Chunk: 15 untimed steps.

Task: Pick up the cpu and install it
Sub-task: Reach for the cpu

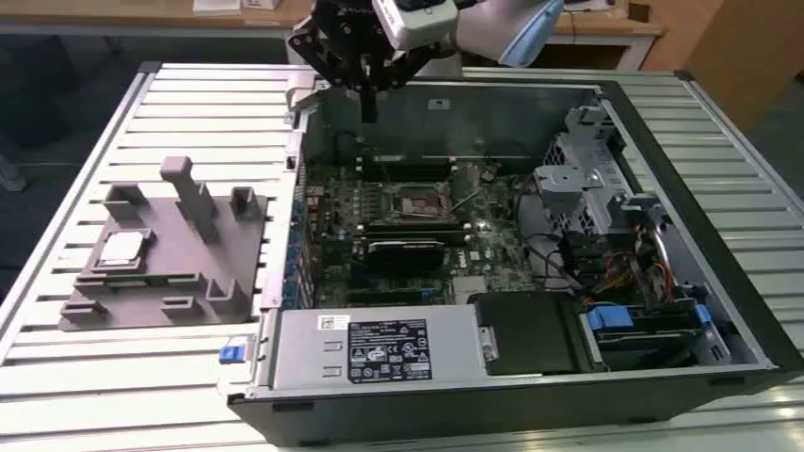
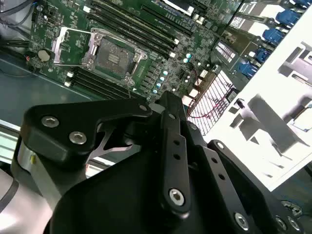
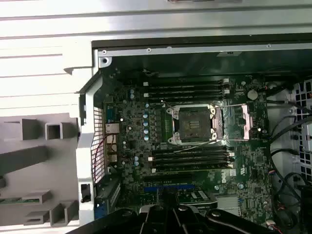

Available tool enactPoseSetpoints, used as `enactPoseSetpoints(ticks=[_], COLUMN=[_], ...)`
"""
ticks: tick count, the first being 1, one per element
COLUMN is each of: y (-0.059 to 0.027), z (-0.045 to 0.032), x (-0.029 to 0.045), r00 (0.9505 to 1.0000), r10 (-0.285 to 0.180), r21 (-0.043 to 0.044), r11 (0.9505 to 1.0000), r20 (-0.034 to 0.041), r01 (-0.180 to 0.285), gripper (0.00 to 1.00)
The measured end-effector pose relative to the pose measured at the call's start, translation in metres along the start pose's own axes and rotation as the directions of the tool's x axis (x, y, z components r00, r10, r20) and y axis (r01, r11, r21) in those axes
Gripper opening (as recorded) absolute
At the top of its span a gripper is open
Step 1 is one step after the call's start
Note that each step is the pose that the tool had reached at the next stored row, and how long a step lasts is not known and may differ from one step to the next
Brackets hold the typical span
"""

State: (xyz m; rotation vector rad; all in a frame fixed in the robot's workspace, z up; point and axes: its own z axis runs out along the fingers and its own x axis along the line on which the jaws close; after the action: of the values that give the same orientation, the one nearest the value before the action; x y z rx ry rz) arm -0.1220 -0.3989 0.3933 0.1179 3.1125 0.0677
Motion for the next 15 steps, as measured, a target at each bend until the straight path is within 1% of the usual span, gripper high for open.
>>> enactPoseSetpoints(ticks=[7,15], y=[-0.0001,-0.0005], z=[-0.0001,-0.0002], x=[0.0019,0.0069], r00=[1.0000,1.0000], r10=[0.000,0.000], r21=[0.0000,0.0000], r11=[1.0000,1.0000], r20=[0.0000,0.0000], r01=[0.000,0.000], gripper=[0.11,0.11])
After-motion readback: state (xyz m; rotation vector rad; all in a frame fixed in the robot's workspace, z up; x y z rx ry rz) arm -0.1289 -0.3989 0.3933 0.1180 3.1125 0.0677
